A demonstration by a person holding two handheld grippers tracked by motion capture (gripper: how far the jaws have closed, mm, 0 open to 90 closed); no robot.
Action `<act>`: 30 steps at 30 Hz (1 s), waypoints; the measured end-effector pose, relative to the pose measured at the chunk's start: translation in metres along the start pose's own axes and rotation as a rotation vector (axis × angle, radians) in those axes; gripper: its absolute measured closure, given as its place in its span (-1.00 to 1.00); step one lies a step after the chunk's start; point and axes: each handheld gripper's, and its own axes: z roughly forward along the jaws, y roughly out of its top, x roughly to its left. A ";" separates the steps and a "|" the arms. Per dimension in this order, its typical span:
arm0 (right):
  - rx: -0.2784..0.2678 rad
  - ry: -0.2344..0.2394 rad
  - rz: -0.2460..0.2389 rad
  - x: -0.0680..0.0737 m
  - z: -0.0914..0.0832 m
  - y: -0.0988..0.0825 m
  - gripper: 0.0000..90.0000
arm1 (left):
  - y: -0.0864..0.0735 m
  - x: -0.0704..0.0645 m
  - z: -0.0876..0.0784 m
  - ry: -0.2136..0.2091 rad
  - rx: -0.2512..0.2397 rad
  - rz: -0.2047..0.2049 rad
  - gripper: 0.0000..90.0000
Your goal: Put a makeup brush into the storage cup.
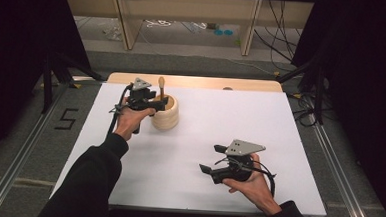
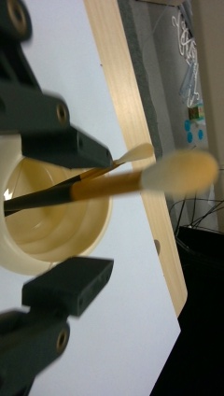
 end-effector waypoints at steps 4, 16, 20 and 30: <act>0.007 0.001 -0.008 0.000 0.000 0.000 -0.62 | 0.001 0.000 -0.004 0.011 0.000 -0.002 -0.29; 0.000 -0.003 -0.001 0.000 -0.001 0.000 -0.62 | 0.003 0.000 -0.015 -0.013 -0.028 -0.031 -0.41; -0.003 -0.004 -0.003 0.000 -0.001 0.001 -0.62 | 0.003 -0.001 -0.020 -0.013 -0.036 -0.025 -0.50; -0.003 -0.003 -0.001 -0.001 -0.001 0.001 -0.62 | 0.001 -0.008 -0.034 -0.056 -0.070 -0.068 -0.57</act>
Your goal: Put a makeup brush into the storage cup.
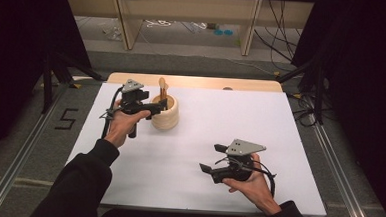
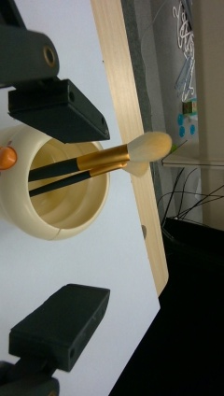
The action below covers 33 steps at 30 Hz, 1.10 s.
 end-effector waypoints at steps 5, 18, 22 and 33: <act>-0.001 -0.002 -0.001 0.000 0.000 0.000 -0.62 | -0.001 -0.003 -0.007 -0.020 -0.010 0.003 -0.56; -0.003 -0.005 0.001 0.000 -0.001 0.000 -0.62 | -0.006 -0.013 -0.029 -0.072 -0.047 0.005 -0.56; -0.011 -0.008 0.002 0.000 0.000 0.000 -0.62 | -0.010 -0.016 -0.034 -0.088 -0.049 0.008 -0.58; -0.024 -0.010 0.012 -0.001 -0.001 0.000 -0.62 | -0.028 -0.033 -0.047 -0.129 -0.055 0.041 -0.62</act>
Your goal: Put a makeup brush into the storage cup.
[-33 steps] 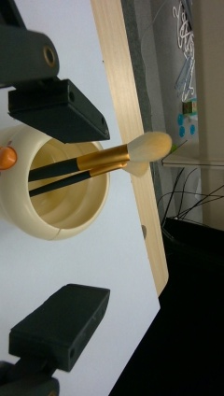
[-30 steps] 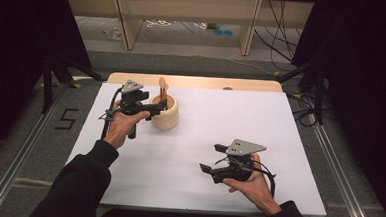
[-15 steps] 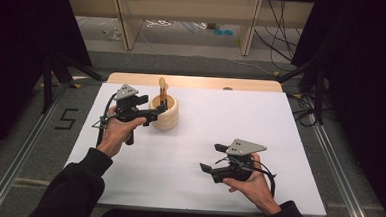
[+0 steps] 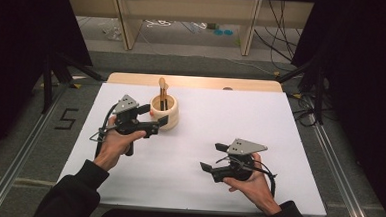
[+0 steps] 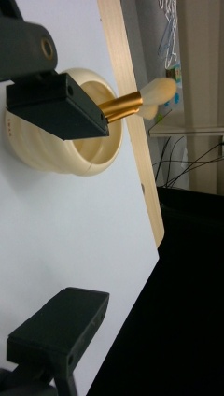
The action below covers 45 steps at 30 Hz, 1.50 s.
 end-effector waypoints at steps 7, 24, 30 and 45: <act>0.001 -0.007 0.000 0.000 -0.001 0.001 -0.62 | -0.007 -0.009 -0.008 -0.019 -0.005 0.035 -0.62; -0.028 -0.016 0.012 -0.001 -0.004 0.002 -0.62 | -0.045 -0.019 -0.037 -0.046 -0.019 0.054 -0.62; -0.042 -0.026 0.016 -0.002 -0.006 0.002 -0.62 | -0.052 -0.023 -0.045 -0.041 -0.025 0.070 -0.62; -0.078 -0.025 0.042 -0.002 -0.015 -0.001 -0.63 | -0.071 -0.031 -0.053 -0.041 -0.007 0.092 -0.62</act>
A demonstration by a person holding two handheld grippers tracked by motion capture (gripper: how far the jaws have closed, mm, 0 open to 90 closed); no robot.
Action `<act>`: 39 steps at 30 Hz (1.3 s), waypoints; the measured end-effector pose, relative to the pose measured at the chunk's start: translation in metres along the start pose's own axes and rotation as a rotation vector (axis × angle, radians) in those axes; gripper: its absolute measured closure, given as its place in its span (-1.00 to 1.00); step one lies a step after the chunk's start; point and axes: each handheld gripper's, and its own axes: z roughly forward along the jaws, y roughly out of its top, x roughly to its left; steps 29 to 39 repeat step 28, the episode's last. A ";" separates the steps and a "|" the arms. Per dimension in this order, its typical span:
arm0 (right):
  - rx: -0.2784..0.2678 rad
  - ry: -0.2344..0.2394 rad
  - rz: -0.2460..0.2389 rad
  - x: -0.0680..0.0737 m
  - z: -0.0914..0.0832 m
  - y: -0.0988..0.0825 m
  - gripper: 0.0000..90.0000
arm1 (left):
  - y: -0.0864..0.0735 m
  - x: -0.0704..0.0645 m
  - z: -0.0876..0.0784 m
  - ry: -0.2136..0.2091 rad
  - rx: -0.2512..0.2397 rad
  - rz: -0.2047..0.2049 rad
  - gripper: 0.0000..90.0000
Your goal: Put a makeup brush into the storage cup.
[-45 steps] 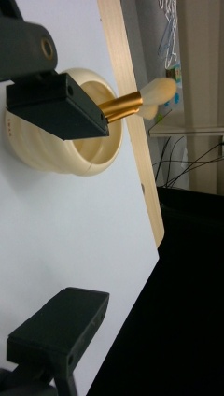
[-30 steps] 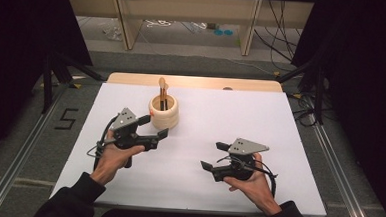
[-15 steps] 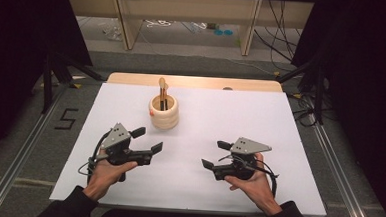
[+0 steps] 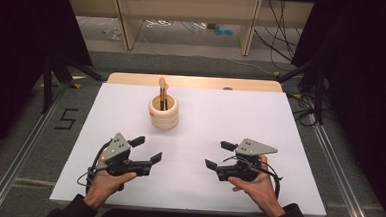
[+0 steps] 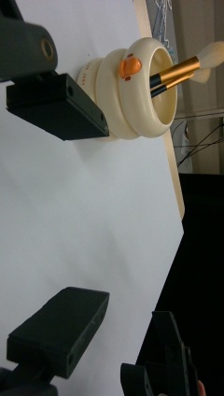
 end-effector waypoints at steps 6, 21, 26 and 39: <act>-0.008 -0.011 -0.001 0.000 -0.002 0.000 -0.63 | -0.004 -0.003 -0.003 0.005 0.004 -0.014 -0.62; 0.005 -0.006 -0.004 0.000 -0.002 0.000 -0.63 | -0.007 -0.005 -0.006 -0.008 0.009 -0.037 -0.62; -0.010 0.001 0.004 0.000 -0.001 -0.001 -0.63 | -0.007 -0.002 -0.006 -0.004 0.008 -0.038 -0.62; -0.010 -0.003 -0.004 -0.001 -0.001 -0.001 -0.63 | -0.007 -0.002 -0.006 -0.008 0.004 -0.040 -0.62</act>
